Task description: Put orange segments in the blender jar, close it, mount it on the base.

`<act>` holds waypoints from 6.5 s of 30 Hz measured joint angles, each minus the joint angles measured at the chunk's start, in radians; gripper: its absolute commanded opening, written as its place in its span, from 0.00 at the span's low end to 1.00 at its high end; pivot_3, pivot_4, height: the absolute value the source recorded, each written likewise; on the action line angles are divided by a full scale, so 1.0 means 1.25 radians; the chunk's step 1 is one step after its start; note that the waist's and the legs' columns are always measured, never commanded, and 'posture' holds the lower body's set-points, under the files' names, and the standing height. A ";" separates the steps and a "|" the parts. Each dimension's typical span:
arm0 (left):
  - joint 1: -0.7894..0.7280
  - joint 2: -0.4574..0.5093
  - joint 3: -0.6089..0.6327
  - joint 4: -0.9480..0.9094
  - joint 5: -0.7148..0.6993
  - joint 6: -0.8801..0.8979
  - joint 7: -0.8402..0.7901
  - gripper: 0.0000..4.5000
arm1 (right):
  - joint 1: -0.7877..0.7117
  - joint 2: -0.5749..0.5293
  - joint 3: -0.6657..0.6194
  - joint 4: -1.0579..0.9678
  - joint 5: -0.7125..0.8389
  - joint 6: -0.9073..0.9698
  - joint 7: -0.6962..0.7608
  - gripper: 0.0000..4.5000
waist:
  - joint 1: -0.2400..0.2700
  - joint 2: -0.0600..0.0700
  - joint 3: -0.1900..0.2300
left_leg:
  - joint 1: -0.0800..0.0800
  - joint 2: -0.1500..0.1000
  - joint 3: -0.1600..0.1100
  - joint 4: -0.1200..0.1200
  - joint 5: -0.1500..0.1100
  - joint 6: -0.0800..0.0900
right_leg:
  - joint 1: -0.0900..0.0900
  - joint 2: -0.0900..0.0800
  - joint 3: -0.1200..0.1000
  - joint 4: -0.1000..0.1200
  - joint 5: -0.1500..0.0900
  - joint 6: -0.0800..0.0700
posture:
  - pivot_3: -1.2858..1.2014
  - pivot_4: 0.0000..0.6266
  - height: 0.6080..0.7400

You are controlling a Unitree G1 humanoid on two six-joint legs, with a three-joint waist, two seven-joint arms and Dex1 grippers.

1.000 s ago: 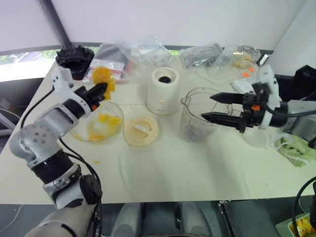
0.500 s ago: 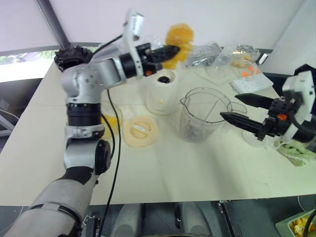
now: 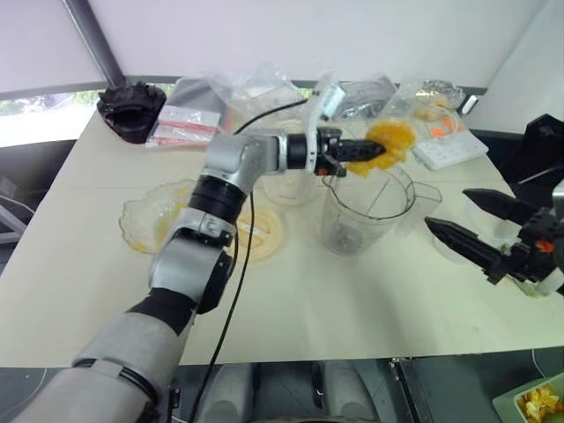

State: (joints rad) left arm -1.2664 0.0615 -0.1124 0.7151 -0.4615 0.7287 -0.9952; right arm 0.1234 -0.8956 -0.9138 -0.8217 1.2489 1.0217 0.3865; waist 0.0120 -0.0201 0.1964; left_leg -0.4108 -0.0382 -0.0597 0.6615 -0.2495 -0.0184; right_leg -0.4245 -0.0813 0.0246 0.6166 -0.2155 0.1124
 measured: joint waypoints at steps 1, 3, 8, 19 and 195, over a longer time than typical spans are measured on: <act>0.000 -0.003 -0.011 0.011 0.013 -0.014 -0.008 0.01 | 0.004 0.000 -0.002 -0.001 0.009 -0.004 -0.006 0.95 | 0.000 0.000 0.000 | 0.000 0.000 0.000 0.000 0.000 0.000 | 0.000 0.000 0.000 0.000 0.000 0.000 | 0.52 0.24 1.00; 0.000 -0.013 -0.034 0.040 0.048 -0.052 -0.027 0.01 | 0.020 -0.005 -0.005 -0.001 0.027 -0.014 -0.022 0.95 | 0.002 0.000 0.000 | 0.000 0.000 0.000 0.000 0.000 0.000 | 0.000 0.000 0.000 0.000 0.000 0.000 | 0.52 0.24 1.00; -0.013 -0.035 -0.042 0.099 0.093 -0.120 -0.038 0.31 | 0.033 -0.024 -0.007 -0.001 0.049 -0.039 -0.045 0.95 | 0.002 0.000 0.000 | 0.000 0.000 0.000 0.000 0.000 0.000 | 0.000 0.000 0.000 0.000 0.000 0.000 | 0.52 0.24 1.00; -0.051 -0.052 -0.001 0.189 0.135 -0.190 -0.013 0.98 | 0.050 -0.052 0.004 0.001 0.059 -0.082 -0.064 0.95 | 0.001 0.000 0.000 | 0.000 0.000 0.000 0.000 0.000 0.000 | 0.001 0.000 0.000 0.000 0.001 0.003 | 0.52 0.24 1.00; 0.682 0.351 0.019 -0.807 -0.006 -0.065 0.198 1.00 | -0.448 0.009 0.463 0.502 -0.722 -0.433 0.035 0.01 | -0.020 0.008 -0.001 | 0.010 0.000 0.000 -0.010 0.000 0.001 | 0.007 -0.001 0.002 -0.005 -0.001 0.001 | 0.52 0.24 1.00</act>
State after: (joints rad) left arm -0.4133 0.5004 -0.0887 -0.2936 -0.4695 0.6479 -0.7472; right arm -0.4363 -0.8844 -0.3352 -0.1946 0.3466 0.4799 0.4303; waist -0.0129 -0.0102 0.1951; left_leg -0.3983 -0.0377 -0.0601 0.6493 -0.2501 -0.0172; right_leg -0.4154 -0.0821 0.0265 0.6104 -0.2170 0.1139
